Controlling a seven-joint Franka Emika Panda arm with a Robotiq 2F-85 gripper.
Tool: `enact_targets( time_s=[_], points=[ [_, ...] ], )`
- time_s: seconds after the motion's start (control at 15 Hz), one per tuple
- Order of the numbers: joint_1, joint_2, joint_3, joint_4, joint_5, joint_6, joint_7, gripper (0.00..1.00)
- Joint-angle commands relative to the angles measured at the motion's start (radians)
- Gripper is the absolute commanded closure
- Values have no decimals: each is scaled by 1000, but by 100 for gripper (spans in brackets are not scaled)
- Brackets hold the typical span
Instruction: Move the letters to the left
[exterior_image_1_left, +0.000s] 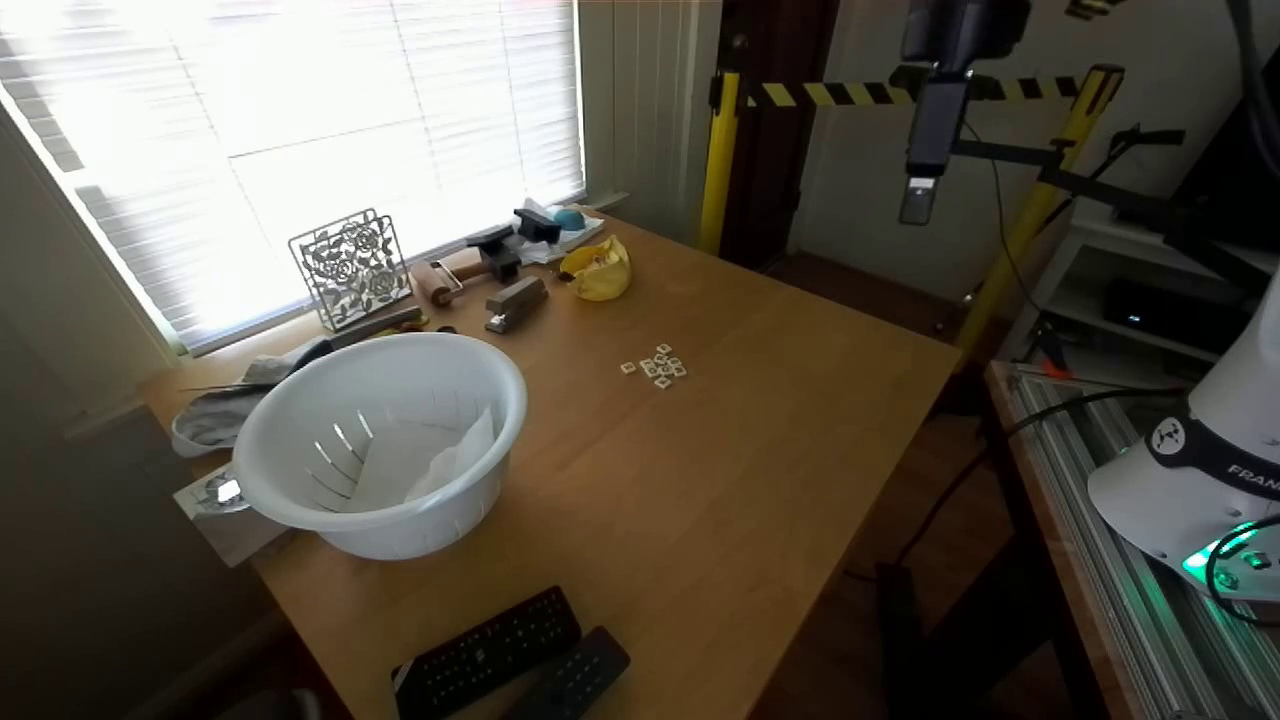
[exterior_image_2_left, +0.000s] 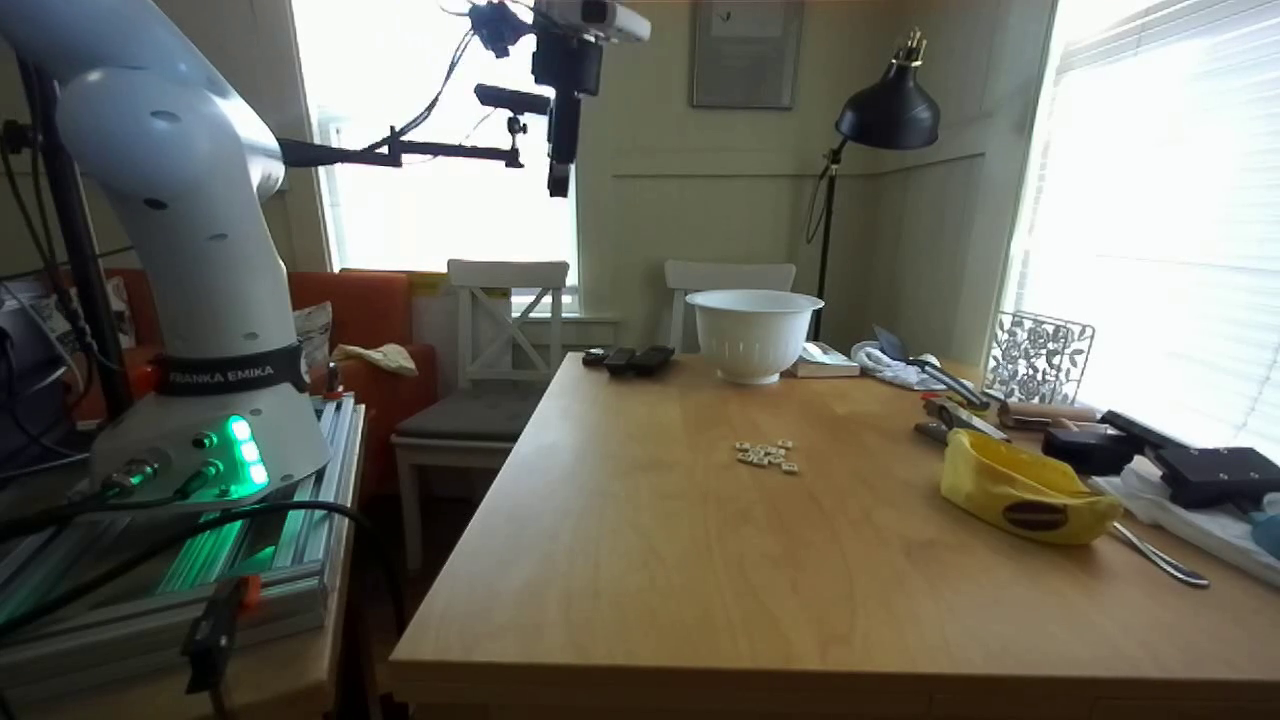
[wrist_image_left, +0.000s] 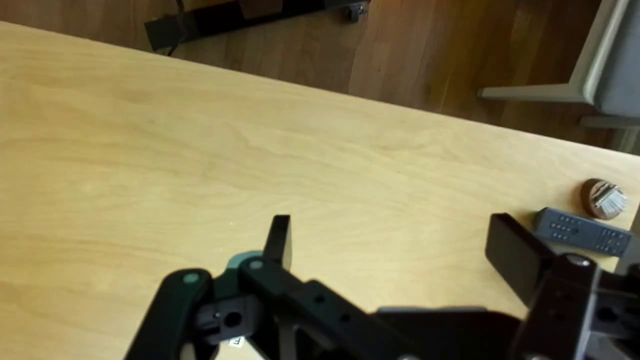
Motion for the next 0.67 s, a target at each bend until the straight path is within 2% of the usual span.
enact_targets(
  time_s=[0.0, 0.27, 0.33, 0.4, 0.6],
  points=[
    [-15, 132, -9, -4, -9, 145, 28, 0],
    [-21, 278, -36, 2, 3, 274, 21, 0],
    [-21, 312, -43, 16, 0, 273, 14, 0],
    [-14, 241, -38, -16, -2, 254, 17, 0],
    [-15, 304, -46, -3, -2, 274, 17, 0]
  ],
)
